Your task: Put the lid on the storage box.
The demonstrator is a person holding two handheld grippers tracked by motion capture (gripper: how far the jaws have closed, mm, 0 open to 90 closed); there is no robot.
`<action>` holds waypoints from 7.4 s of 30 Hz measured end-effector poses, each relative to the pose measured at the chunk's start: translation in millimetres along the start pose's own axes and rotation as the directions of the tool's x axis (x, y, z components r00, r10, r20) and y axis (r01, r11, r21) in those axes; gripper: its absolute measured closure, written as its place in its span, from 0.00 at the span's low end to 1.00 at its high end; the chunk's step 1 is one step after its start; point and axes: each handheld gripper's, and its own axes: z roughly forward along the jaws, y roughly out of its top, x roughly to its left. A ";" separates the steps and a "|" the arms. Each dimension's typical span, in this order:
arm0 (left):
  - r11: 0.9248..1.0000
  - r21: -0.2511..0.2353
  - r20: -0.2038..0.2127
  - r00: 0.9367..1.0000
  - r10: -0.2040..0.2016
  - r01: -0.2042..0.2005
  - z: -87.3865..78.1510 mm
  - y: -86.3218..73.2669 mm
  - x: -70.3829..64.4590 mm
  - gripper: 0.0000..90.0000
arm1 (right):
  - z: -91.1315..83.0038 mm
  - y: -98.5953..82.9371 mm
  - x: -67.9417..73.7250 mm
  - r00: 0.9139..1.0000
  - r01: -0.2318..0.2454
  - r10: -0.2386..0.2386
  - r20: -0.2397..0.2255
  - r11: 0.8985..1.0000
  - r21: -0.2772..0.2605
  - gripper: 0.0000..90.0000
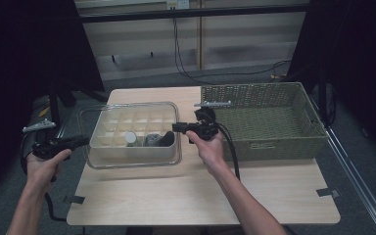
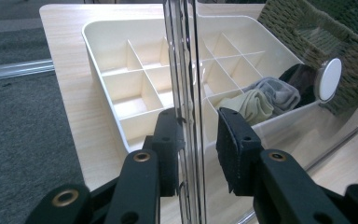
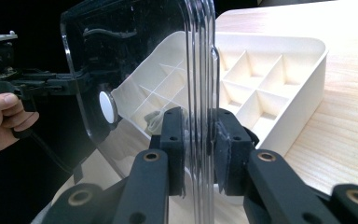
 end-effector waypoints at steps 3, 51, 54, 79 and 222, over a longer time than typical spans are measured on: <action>1.000 -0.005 -0.003 1.000 0.001 -0.001 -0.2 3.8 1.3 0.77 | 1.0 3.1 0.0 1.000 0.003 -0.003 0.000 1.000 -0.005 0.85; 0.999 0.008 -0.046 0.998 -0.037 0.038 18.5 49.9 35.4 0.81 | 23.9 49.5 -2.9 1.000 0.009 -0.009 0.024 1.000 -0.014 0.85; 0.999 -0.008 -0.044 0.998 -0.043 0.042 18.1 51.1 37.4 0.81 | 25.0 49.4 -3.7 1.000 0.004 -0.003 0.020 1.000 -0.019 0.85; 0.997 0.048 -0.037 0.998 -0.055 0.057 43.6 62.1 51.2 0.75 | 43.3 46.3 -17.6 0.997 0.007 -0.009 0.072 0.999 0.034 0.80; 0.999 0.049 -0.051 0.999 0.018 -0.016 44.2 6.8 5.3 0.10 | 46.5 36.7 -10.7 0.977 0.137 -0.149 0.149 0.986 0.092 0.23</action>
